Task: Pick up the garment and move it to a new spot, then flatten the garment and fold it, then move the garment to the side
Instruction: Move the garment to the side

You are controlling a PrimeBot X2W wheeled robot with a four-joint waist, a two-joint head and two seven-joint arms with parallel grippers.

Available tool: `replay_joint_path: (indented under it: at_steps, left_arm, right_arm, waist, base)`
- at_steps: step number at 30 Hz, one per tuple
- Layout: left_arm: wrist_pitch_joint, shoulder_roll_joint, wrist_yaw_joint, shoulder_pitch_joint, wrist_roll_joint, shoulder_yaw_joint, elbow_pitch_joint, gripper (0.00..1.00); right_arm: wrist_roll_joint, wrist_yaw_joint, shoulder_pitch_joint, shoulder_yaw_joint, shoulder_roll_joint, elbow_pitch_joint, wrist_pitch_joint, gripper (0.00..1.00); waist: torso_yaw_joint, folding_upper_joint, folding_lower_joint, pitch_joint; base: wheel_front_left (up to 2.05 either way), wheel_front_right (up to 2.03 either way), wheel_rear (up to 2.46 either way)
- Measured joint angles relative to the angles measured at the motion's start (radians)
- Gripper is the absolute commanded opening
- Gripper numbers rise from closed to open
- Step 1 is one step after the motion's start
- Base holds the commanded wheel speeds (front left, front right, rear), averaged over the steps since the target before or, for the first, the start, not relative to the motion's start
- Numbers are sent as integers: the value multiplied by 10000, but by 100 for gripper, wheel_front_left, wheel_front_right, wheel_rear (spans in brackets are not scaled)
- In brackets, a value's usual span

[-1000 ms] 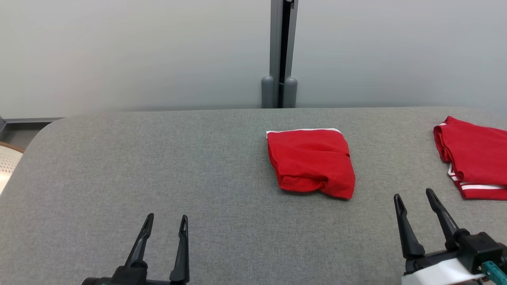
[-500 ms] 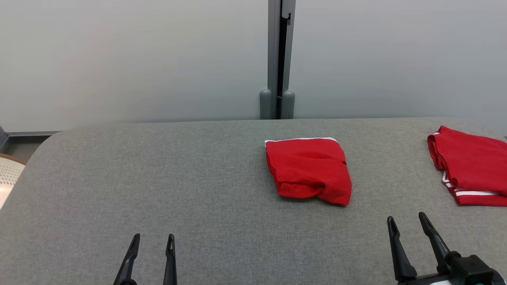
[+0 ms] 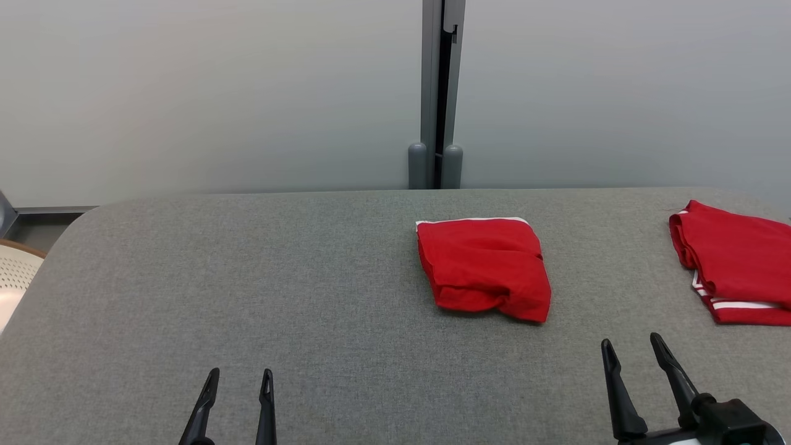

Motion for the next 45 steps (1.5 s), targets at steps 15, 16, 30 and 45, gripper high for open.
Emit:
replay_joint_path:
  at_steps: [15,16,30,45]
  left_arm:
    - [0,0,10,-1,-6,-33,86,100]
    - [0,0,10,-2,-6,-36,90,100]
    - [0,0,-23,-217,0,-412,180,100]
    - [0,0,-217,-1689,-27,-1467,171,100]
  right_arm:
    - [-12,0,11,19,-12,36,0,100]
    - [-12,0,12,19,-12,36,0,100]
    - [882,0,-1097,395,-353,1062,-6,100]
    - [8709,0,-5208,1898,-3405,3402,3969,100]
  waist:
    - [49,0,0,22]
    - [62,0,0,31]
    - [425,0,0,472]
    - [1249,0,0,2357]
  base:
    - [0,0,0]
    - [0,0,0]
    - [0,0,0]
    - [0,0,0]
